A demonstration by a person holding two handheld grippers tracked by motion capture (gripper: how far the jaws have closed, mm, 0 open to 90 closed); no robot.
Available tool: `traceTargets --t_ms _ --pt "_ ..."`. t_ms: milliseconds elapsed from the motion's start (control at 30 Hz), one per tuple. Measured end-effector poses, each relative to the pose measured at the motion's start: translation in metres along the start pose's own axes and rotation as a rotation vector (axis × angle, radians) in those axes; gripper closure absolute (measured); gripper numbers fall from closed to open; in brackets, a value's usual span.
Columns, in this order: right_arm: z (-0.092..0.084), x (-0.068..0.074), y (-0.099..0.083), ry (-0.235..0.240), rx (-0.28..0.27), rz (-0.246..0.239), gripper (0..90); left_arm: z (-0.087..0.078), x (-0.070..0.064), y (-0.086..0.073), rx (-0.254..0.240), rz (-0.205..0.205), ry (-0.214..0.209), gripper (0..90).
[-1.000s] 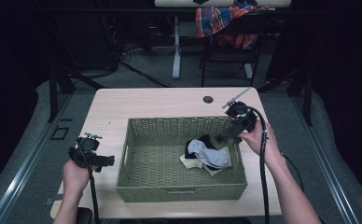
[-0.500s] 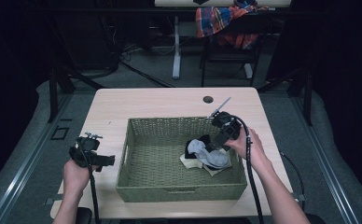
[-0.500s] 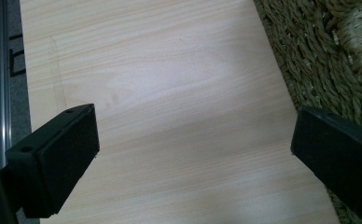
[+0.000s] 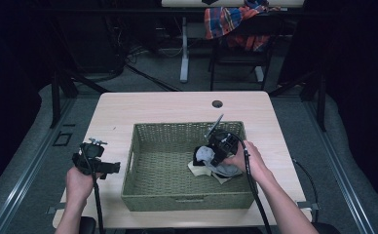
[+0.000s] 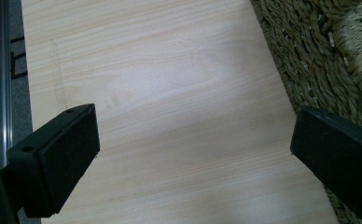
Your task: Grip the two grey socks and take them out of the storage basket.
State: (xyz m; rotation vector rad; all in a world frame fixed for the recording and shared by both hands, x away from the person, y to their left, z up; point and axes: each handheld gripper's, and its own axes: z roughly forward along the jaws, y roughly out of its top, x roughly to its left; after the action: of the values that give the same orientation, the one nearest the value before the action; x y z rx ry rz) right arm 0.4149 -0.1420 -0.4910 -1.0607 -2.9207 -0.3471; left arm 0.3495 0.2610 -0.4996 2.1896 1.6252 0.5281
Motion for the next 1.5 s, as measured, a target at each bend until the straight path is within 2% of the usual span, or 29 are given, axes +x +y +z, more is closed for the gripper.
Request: traceTargets --t_ms 33,67,100,167,200,300,333,367,433,500,600,733,833,867,1100,1200,1300,1333,1433,1500 --pt "0.000 0.000 0.000 0.000 0.000 0.000 59.5 0.000 0.000 0.000 0.000 0.000 0.000 1.5" --pt "0.001 -0.001 -0.001 -0.006 0.014 0.010 72.1 0.001 0.001 0.000 0.002 -0.002 0.002 1.6" --pt "0.001 -0.001 -0.001 -0.006 0.014 0.010 72.1 0.001 0.001 0.000 0.002 -0.002 0.002 1.6" --pt "-0.001 -0.002 -0.002 0.007 -0.006 0.015 84.3 0.001 0.000 0.000 0.002 -0.002 0.002 1.6" --pt "-0.002 -0.002 -0.003 0.016 -0.015 0.026 85.3 0.001 -0.001 0.000 -0.002 -0.001 0.003 1.6" --pt "-0.008 -0.002 -0.004 0.011 -0.017 0.024 86.1 0.000 0.000 0.000 -0.001 0.002 0.002 1.7" --pt "-0.016 -0.001 -0.004 0.014 -0.049 0.029 86.2 0.001 0.001 0.000 -0.001 -0.003 0.004 1.7" --pt "-0.020 -0.002 -0.004 0.011 -0.047 0.021 86.2 0.001 0.001 0.000 -0.001 -0.006 0.006 1.7" --pt "-0.029 0.000 -0.004 0.012 -0.085 0.027 86.3 0.002 0.002 -0.001 0.004 -0.011 0.011 1.7" --pt "-0.035 0.000 -0.003 0.006 -0.085 0.021 86.3 0.002 0.002 -0.001 0.003 -0.012 0.011 1.7" --pt "-0.047 0.005 -0.003 0.000 -0.122 0.014 86.2 0.001 0.001 -0.001 -0.002 -0.011 0.016 1.7" --pt "-0.053 0.008 -0.004 -0.008 -0.122 0.004 86.3 0.000 0.000 -0.001 -0.003 -0.008 0.016 1.7" --pt "-0.061 0.008 -0.005 -0.008 -0.142 0.005 86.3 0.001 0.001 -0.001 0.001 -0.009 0.017 1.7" --pt "-0.066 0.007 -0.006 0.001 -0.173 0.019 86.3 0.001 0.001 -0.001 0.004 -0.010 0.016 1.7" --pt "-0.082 0.000 -0.011 0.009 -0.203 0.030 86.3 0.001 0.001 -0.001 0.006 -0.008 0.017 1.7" --pt "-0.086 0.001 -0.013 0.012 -0.229 0.043 86.3 0.002 0.000 -0.001 0.008 -0.006 0.017 1.8" --pt "-0.090 0.000 -0.013 0.007 -0.224 0.034 86.3 0.002 0.001 -0.001 0.007 -0.007 0.018 1.8" --pt "-0.092 0.002 -0.015 0.005 -0.248 0.043 86.3 0.001 0.001 -0.001 0.008 -0.008 0.017 1.8" --pt "-0.095 0.002 -0.015 0.001 -0.242 0.035 86.3 0.002 0.001 -0.001 0.005 -0.010 0.019 1.8" --pt "-0.098 0.004 -0.016 0.003 -0.260 0.044 86.3 0.002 0.001 -0.001 0.007 -0.008 0.019 1.8"
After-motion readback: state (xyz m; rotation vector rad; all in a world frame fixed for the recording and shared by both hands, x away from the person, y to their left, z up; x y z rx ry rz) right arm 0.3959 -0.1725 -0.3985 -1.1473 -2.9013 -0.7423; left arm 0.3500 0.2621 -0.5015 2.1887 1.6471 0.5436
